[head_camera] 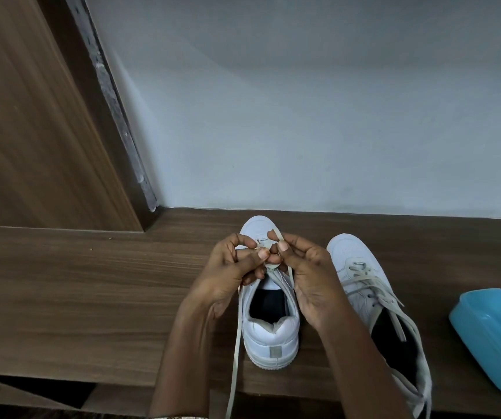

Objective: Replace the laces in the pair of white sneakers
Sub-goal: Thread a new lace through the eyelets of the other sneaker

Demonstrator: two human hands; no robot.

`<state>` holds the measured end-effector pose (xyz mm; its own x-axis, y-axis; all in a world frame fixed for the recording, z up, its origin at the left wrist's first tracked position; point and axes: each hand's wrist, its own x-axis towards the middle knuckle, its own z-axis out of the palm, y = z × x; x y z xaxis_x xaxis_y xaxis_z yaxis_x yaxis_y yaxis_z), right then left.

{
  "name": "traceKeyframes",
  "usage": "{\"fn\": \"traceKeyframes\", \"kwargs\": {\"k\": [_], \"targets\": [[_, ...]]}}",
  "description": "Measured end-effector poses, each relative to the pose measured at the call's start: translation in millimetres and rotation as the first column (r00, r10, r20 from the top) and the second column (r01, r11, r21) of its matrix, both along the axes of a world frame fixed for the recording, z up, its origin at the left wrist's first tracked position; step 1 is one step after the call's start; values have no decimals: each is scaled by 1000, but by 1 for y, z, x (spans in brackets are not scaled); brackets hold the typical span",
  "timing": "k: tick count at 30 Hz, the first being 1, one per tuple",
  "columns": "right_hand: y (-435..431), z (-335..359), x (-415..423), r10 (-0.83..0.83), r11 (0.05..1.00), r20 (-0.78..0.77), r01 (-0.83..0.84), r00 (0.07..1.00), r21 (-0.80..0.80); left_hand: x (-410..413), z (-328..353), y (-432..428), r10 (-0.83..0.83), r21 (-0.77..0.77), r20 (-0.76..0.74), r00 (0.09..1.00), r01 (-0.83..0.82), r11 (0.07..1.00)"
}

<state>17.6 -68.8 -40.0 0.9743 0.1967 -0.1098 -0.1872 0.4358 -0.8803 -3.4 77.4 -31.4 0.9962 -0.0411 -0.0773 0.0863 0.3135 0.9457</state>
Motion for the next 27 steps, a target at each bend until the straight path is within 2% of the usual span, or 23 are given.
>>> {"fn": "traceKeyframes", "kwargs": {"k": [7,13,17,20,23,27], "targets": [[-3,1,0,-54,998,-32,53,998,-36,1,-6,3,37,4,-3,999,-37,999],[-7,3,-2,0,998,8,1,1000,-70,1,-6,-2,17,-9,-76,997,-18,1000],[-10,2,-1,85,982,102,-66,991,-178,3,-5,-1,54,-21,-119,991,-57,998],[-15,1,1,136,970,112,-109,984,-218,3,-5,-2,37,-7,-95,995,-38,999],[-18,4,2,180,971,70,-166,981,-170,4,-5,-3,69,24,-64,996,-68,997],[-11,3,0,81,979,58,-69,995,-189,7,-12,-1,125,41,-6,992,-125,991]]}}
